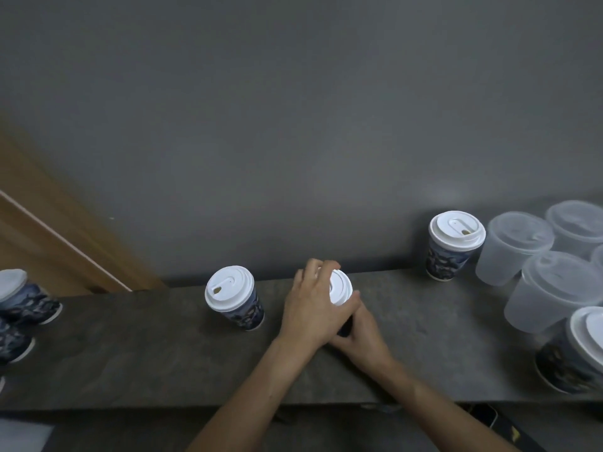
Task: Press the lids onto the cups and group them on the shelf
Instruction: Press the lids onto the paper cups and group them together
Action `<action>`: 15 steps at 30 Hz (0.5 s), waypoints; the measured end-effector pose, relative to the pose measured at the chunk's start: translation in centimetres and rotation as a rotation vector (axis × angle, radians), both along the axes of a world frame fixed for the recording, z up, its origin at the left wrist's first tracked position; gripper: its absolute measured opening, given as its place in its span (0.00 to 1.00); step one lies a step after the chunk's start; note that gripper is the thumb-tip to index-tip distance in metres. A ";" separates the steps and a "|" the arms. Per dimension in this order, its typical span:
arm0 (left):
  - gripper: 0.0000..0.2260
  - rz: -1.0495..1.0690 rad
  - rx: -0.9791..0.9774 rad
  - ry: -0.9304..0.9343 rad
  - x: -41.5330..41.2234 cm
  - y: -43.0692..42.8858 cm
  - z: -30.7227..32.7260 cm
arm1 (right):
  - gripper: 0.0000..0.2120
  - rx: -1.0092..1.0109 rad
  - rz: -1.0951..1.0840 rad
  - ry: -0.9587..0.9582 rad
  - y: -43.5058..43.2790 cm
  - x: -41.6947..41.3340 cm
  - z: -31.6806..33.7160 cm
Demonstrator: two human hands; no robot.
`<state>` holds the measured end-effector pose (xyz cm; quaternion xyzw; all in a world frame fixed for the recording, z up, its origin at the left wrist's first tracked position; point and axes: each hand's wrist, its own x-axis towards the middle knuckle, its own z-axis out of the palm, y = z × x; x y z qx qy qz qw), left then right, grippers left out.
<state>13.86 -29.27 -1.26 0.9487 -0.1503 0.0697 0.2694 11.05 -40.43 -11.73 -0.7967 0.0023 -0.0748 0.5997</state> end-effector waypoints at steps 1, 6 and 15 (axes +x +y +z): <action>0.24 0.009 -0.017 -0.040 -0.2 -0.2 -0.3 | 0.32 0.006 -0.003 -0.016 -0.1 0.0 -0.2; 0.22 -0.123 -0.167 -0.028 0.8 1.2 -0.4 | 0.32 0.052 0.001 -0.028 -0.4 -0.2 -0.3; 0.24 -0.033 -0.683 0.402 2.3 5.2 -0.3 | 0.32 0.139 0.170 0.039 -1.4 -1.5 2.4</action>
